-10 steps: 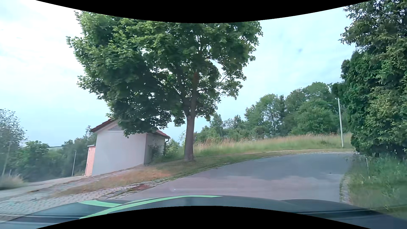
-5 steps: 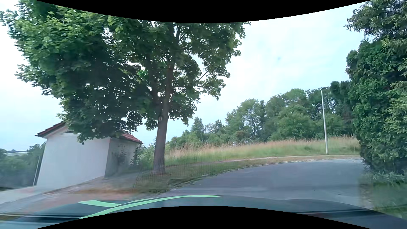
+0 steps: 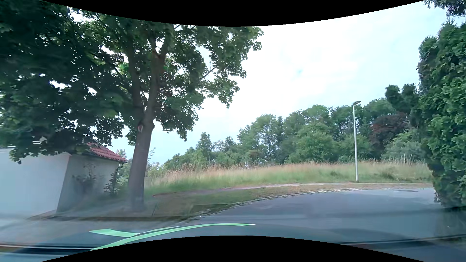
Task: Follow the waypoints while adhering to traffic rules and regulations
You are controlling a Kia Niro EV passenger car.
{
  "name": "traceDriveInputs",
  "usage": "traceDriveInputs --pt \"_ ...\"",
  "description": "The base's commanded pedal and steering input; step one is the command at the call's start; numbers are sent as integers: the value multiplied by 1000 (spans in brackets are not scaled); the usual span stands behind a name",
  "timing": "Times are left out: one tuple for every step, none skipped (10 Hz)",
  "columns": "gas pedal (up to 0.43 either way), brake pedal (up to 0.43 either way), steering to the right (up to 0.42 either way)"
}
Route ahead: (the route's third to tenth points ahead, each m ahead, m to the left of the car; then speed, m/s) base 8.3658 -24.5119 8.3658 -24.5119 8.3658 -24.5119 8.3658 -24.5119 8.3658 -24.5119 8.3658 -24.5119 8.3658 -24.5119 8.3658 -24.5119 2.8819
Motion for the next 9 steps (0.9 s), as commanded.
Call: traceDriveInputs --pt "209 0 284" --pt "209 0 285" --pt "209 0 286" --pt "209 0 286" --pt "209 0 288" --pt "209 0 296" --pt "209 0 307" --pt "209 0 320" --pt "209 0 330"
